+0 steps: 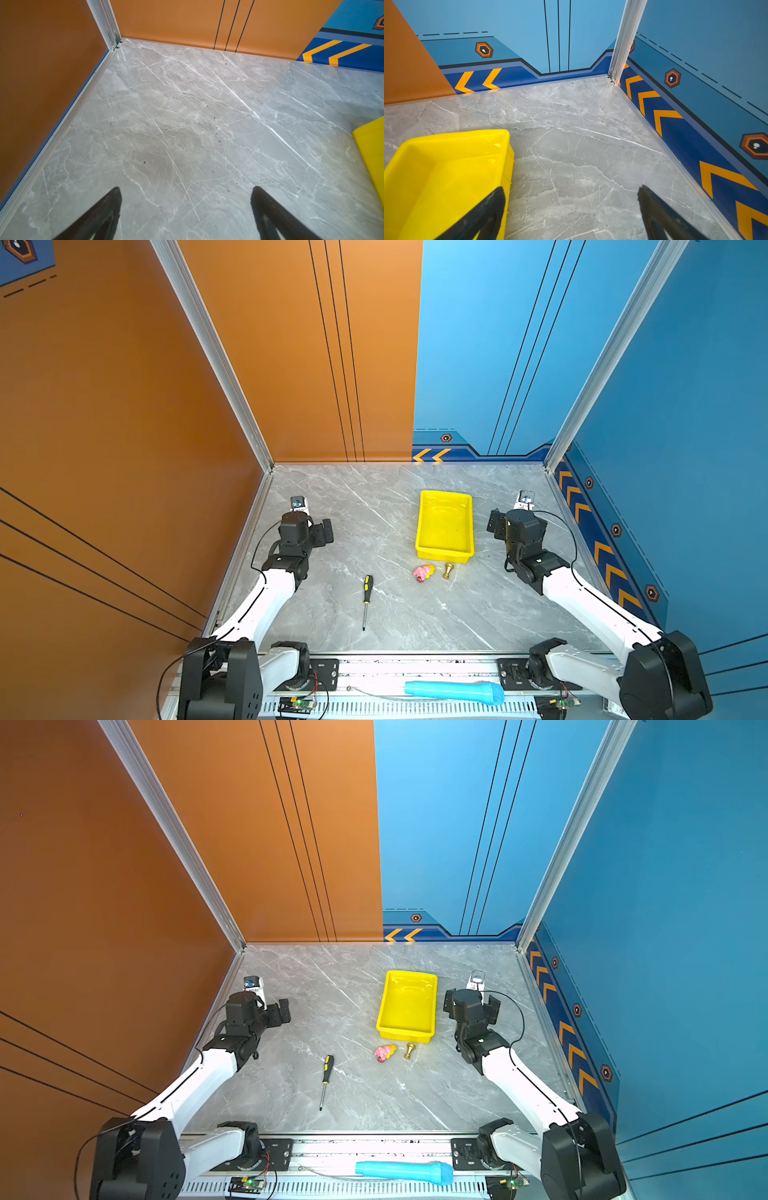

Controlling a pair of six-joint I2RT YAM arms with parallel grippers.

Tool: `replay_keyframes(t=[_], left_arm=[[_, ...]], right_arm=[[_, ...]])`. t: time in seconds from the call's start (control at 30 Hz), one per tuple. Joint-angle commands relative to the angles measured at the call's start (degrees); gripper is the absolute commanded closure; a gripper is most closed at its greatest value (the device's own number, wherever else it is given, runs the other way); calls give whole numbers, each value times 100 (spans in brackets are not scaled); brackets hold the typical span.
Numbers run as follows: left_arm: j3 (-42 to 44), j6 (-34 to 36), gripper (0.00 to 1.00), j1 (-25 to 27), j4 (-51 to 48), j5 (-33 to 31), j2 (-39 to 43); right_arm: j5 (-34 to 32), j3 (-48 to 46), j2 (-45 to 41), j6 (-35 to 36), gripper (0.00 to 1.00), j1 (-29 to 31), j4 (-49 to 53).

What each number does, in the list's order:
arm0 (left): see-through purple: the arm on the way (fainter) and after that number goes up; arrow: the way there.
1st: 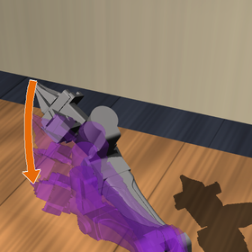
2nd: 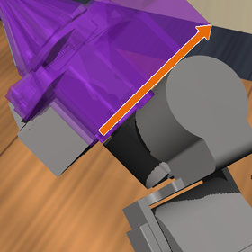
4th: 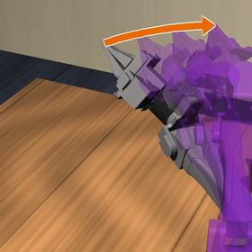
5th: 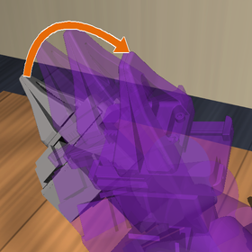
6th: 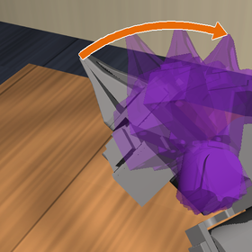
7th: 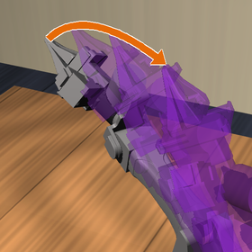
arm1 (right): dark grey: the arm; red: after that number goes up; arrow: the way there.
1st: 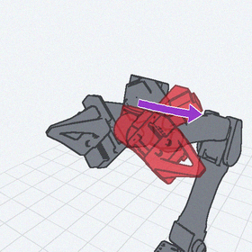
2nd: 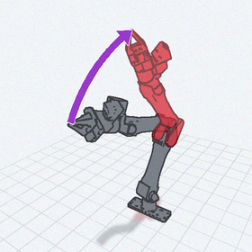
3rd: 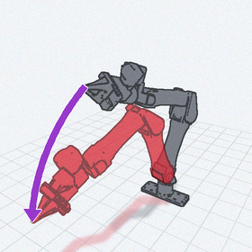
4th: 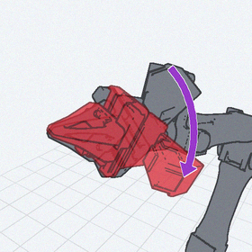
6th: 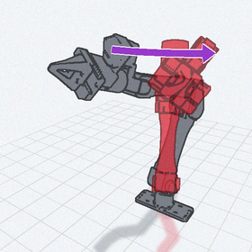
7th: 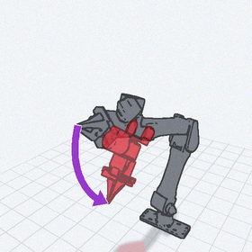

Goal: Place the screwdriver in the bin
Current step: 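Raise both arms and move the right gripper toward the screwdriver, then lower the right gripper over the screwdriver handle and close on it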

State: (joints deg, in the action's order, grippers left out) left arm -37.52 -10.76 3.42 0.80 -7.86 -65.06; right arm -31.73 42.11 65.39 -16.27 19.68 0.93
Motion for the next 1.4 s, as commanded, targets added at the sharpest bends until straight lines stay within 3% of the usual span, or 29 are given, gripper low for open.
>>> replay_keyframes(t=[0.0, 0.17, 0.43, 0.73, 1.1, 1.37], left_arm=[[-300, -632, 2, 71, -1496, 132, 85], [-447, -924, 2, 121, -2243, 354, 131], [-356, -1065, 2, 273, -2686, 526, 473], [-205, -1237, 2, 263, -2657, 837, 626], [-20, -1490, 2, 14, -2769, 851, 916], [160, -1686, 2, -389, -2759, 1093, 1131]], right_arm=[[6, 704, 174, -1109, 0, 211, 2382], [476, 1395, 619, -1965, 0, 884, 3610], [1307, 1862, 1318, -3416, 0, 2162, 4080], [2126, 3097, 2689, -3845, 0, 3294, 4152], [3197, 5126, 4840, -3761, 1, 3980, 4212], [3693, 5504, 5665, -3861, 4, 4197, 4248]])
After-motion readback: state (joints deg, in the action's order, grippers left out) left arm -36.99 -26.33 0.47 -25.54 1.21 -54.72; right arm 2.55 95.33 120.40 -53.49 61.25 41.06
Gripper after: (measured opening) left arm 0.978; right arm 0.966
